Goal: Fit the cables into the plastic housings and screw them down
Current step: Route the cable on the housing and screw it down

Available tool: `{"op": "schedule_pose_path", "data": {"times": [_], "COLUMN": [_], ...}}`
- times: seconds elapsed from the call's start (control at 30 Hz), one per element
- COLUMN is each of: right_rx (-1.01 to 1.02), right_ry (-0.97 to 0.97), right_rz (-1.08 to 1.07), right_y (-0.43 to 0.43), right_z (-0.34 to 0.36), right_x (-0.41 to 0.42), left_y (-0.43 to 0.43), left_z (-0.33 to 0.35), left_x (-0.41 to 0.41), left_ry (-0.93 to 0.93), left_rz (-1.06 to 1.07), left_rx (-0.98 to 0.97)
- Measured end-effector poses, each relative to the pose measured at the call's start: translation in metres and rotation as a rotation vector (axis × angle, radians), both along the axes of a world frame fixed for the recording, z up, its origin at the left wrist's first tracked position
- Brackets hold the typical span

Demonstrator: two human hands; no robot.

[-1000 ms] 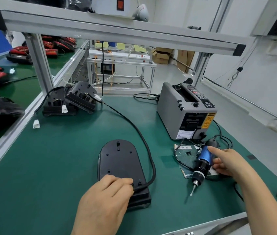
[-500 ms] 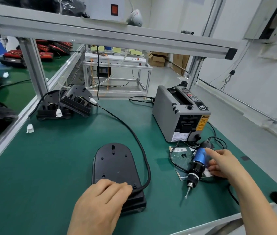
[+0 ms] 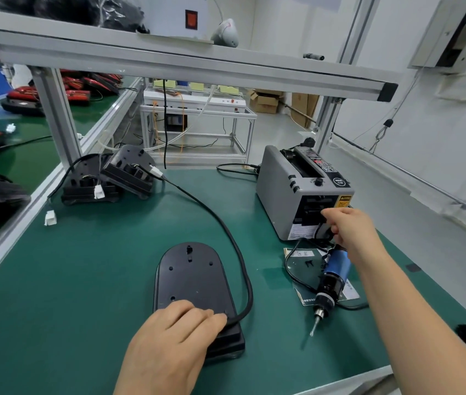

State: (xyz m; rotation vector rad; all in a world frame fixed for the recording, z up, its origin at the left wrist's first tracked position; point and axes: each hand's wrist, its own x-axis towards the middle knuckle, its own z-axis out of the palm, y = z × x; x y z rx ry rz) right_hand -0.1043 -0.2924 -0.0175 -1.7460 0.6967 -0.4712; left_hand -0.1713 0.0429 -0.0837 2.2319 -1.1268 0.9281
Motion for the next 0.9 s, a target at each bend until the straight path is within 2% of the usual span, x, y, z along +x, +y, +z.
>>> {"op": "schedule_pose_path", "data": {"times": [0.33,0.6,0.9], "right_rx": [0.209,0.259,0.243], "right_ry": [0.044,-0.068,-0.092], "right_rz": [-0.048,-0.085,-0.125], "right_y": [-0.011,-0.009,-0.006], "right_z": [-0.001,-0.008,-0.008], "right_x": [0.024,0.028,0.03], "left_y": [-0.001,-0.002,-0.002], "left_z": [0.001,0.001,0.0], "left_x": [-0.001,0.0,0.001], "left_ry": [-0.024,-0.026,-0.04], "left_rz": [0.042,0.043,0.043], "left_rx": [0.008,0.019,0.021]}}
